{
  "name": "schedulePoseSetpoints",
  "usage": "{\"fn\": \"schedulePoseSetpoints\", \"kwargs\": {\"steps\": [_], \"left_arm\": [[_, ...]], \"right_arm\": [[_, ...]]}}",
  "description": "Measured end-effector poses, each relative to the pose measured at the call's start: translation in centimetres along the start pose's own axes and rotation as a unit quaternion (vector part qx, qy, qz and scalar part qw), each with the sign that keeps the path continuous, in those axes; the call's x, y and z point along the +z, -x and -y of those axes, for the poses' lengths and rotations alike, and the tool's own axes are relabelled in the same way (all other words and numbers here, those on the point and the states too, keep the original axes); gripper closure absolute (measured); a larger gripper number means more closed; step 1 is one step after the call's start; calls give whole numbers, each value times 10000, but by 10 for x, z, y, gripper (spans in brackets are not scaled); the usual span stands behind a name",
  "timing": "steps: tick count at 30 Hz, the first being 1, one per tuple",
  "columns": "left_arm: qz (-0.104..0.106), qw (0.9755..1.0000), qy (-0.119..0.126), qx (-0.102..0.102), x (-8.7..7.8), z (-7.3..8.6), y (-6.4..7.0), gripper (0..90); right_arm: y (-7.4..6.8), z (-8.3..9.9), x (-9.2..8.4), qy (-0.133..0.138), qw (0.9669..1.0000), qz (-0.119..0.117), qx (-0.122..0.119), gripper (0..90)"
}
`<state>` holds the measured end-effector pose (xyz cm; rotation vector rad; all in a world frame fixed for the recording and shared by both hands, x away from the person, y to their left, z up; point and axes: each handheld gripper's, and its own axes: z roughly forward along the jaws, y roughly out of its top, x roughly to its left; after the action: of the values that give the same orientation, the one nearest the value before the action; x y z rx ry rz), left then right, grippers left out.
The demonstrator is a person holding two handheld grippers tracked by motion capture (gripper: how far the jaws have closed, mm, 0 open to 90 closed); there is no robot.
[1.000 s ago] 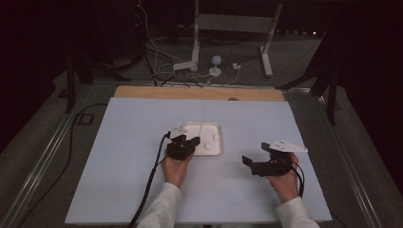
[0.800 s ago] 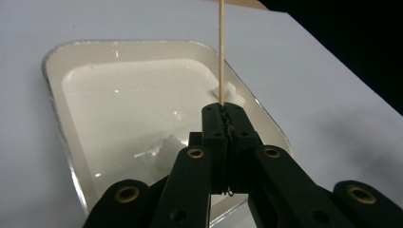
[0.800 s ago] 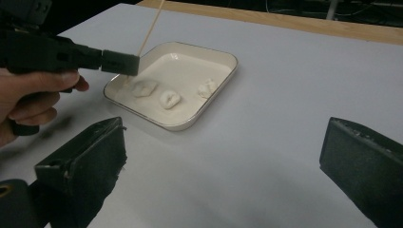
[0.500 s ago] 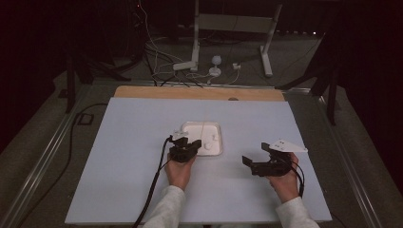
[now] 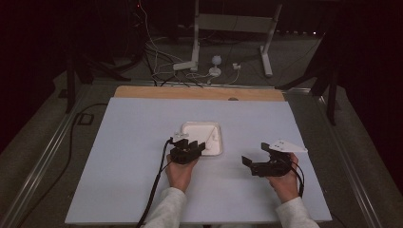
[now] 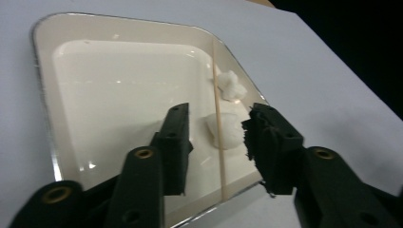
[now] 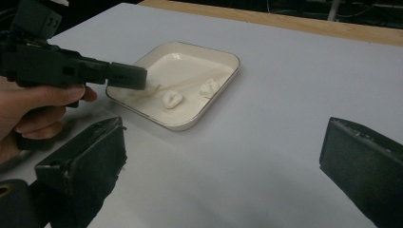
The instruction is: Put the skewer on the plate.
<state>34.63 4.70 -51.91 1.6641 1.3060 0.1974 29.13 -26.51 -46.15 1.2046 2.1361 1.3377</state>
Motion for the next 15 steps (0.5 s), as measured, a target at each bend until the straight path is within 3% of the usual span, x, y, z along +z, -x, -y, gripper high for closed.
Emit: {"fn": "schedulePoseSetpoints", "kwargs": {"steps": [5,8,15], "left_arm": [[27,9999,120,-114,-4,-4,-4,503],[90,9997,200,-146,-10,-8,-6,405],[81,9990,432,76,-33,-20,-13,239]], "right_arm": [[0,0,0,-2,10000,-5,-6,15],[0,0,0,3,10000,-10,2,15],[0,0,-1,45,10000,-43,-19,15]]}}
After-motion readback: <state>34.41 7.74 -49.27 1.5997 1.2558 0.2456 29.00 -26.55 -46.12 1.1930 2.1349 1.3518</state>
